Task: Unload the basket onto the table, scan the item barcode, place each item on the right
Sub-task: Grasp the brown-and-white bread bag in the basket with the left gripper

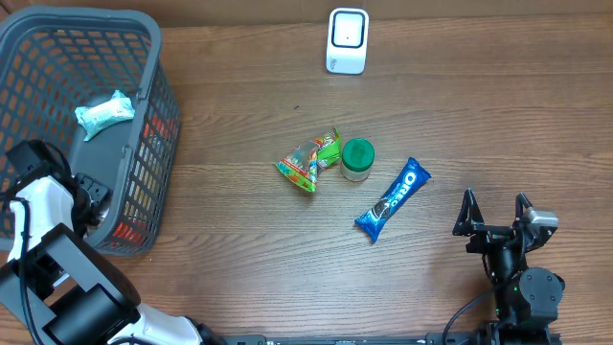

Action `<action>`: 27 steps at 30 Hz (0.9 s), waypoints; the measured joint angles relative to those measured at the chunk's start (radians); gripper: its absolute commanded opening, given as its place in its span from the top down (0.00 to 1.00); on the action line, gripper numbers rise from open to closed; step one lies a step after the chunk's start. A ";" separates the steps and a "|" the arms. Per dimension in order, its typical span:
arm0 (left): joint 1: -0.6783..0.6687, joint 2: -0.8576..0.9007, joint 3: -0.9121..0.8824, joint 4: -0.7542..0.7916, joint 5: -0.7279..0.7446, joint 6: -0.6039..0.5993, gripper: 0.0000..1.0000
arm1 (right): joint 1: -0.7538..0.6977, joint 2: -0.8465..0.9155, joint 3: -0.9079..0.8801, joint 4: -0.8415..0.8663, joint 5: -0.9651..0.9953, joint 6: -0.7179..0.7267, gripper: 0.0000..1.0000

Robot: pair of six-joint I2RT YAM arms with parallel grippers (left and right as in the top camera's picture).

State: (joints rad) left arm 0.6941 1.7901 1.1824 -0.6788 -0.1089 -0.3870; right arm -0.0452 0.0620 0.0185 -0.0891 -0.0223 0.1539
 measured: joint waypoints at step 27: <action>-0.013 0.001 0.017 0.013 0.008 0.000 0.96 | 0.000 0.000 0.000 0.000 0.000 0.000 0.00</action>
State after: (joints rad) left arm 0.6811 1.7912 1.1992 -0.6655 -0.1013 -0.3866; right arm -0.0452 0.0620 0.0185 -0.0895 -0.0227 0.1539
